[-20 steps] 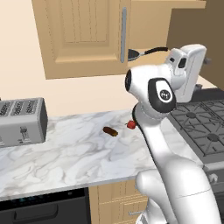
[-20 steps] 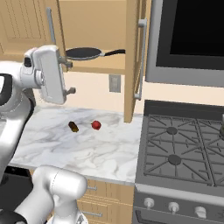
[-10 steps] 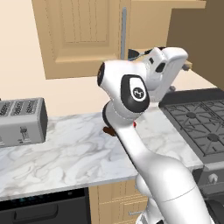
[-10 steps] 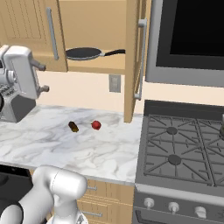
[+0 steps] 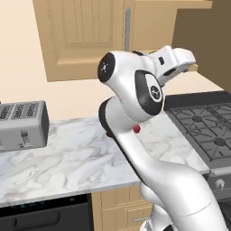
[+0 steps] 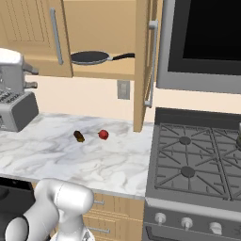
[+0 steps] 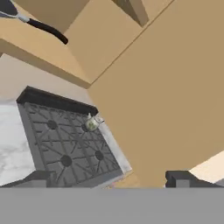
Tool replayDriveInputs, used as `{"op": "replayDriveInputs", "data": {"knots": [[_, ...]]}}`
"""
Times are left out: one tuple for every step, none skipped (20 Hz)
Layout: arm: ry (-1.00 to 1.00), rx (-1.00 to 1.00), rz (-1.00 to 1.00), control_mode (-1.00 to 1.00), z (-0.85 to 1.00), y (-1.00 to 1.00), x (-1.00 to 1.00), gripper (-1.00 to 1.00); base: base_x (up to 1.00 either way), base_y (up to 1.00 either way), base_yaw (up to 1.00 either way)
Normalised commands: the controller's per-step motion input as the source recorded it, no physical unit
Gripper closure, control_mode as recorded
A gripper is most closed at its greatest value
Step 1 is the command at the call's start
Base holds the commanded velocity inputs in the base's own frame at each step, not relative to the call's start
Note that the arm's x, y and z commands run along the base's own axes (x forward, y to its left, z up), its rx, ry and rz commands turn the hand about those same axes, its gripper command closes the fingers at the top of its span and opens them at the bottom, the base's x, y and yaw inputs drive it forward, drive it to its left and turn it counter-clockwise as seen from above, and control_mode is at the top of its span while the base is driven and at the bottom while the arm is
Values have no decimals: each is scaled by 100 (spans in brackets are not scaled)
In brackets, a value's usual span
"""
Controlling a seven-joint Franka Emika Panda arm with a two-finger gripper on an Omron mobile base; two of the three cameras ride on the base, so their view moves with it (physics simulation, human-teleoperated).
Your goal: Pick the pan from the cabinet and place it on the stove. Then turn on the stove burner for the pan.
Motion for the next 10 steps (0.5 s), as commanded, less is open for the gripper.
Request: {"op": "replayDriveInputs", "data": {"knots": [[-49, 5, 31, -100, 0, 0, 0, -100, 0, 0, 0], [-51, 4, 32, -100, 0, 0, 0, -100, 0, 0, 0], [-51, 2, 33, -100, 0, -3, 0, -100, 0, 0, 0], [-50, 2, 34, -100, 0, -1, 0, -100, 0, 0, 0], [-49, 3, 33, -100, 0, -1, 0, -100, 0, 0, 0], [-48, 4, 33, -100, 0, 0, 0, -100, 0, 0, 0], [-46, 6, 31, -100, 0, 0, 0, -100, 0, 0, 0], [-43, 9, 30, -100, 0, 0, 0, -100, 0, 0, 0], [-40, 10, 28, -100, 3, 0, 0, -100, 0, 0, 0], [-37, 12, 27, -100, 5, 0, 0, -100, 0, 0, 0]]}}
